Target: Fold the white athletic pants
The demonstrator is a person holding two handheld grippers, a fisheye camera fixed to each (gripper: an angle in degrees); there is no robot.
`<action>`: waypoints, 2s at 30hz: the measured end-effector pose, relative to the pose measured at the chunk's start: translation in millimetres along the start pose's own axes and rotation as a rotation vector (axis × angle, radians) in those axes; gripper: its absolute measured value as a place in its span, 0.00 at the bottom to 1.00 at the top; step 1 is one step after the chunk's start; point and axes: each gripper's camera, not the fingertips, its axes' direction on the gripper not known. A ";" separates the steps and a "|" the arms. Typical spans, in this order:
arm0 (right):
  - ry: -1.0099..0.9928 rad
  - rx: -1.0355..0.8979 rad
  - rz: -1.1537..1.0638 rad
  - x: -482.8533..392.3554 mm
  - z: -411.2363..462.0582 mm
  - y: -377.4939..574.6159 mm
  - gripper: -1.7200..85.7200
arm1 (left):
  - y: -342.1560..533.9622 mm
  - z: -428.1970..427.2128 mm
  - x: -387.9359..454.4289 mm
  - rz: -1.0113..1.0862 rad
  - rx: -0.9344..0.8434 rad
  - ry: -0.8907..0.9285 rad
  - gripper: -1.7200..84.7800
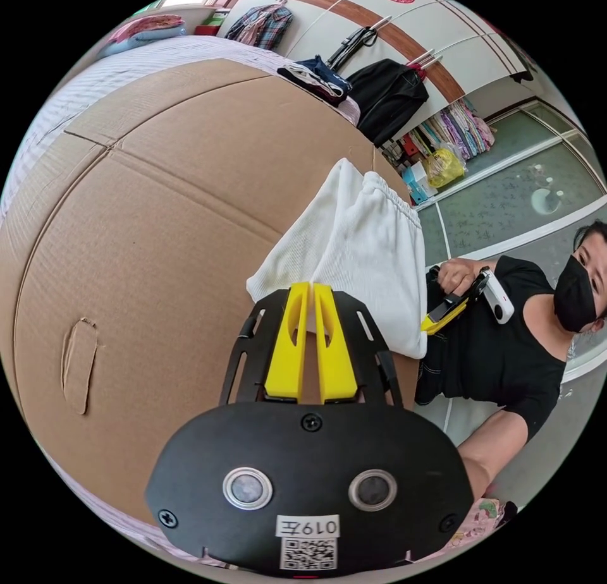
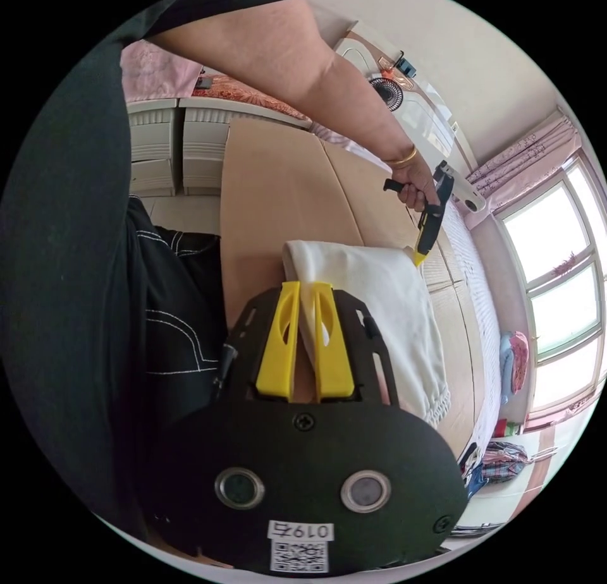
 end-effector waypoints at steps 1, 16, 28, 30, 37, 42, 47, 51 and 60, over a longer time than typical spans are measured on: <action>-0.005 0.008 0.003 -3.0 -6.3 -0.4 0.08 | -0.5 -0.9 2.1 0.002 0.010 -0.005 0.04; 0.105 -0.111 0.108 -27.1 -47.4 37.1 0.10 | -71.0 19.6 50.3 0.149 0.077 0.060 0.10; 0.148 -0.139 0.064 -45.2 -37.3 26.2 0.05 | -144.8 78.9 58.1 0.154 -0.065 0.002 0.04; 0.142 -0.140 0.067 -46.9 -37.5 25.6 0.05 | -149.7 81.2 55.6 0.137 -0.062 -0.011 0.04; 0.154 -0.127 0.072 -50.3 -38.8 26.9 0.06 | -168.1 90.5 57.1 0.140 -0.064 0.038 0.03; 0.160 -0.125 0.092 -47.3 -50.0 34.2 0.09 | -185.2 91.3 62.8 0.151 -0.034 0.060 0.04; 0.225 -0.187 0.101 -48.2 -49.7 51.0 0.09 | -211.2 92.1 64.1 0.157 0.030 0.123 0.07; 0.225 -0.193 0.105 -47.6 -48.6 54.8 0.09 | -234.9 108.1 70.8 0.178 -0.007 0.130 0.08; 0.240 -0.193 0.099 -46.3 -36.9 56.9 0.04 | -275.8 142.4 84.6 0.230 -0.117 0.115 0.04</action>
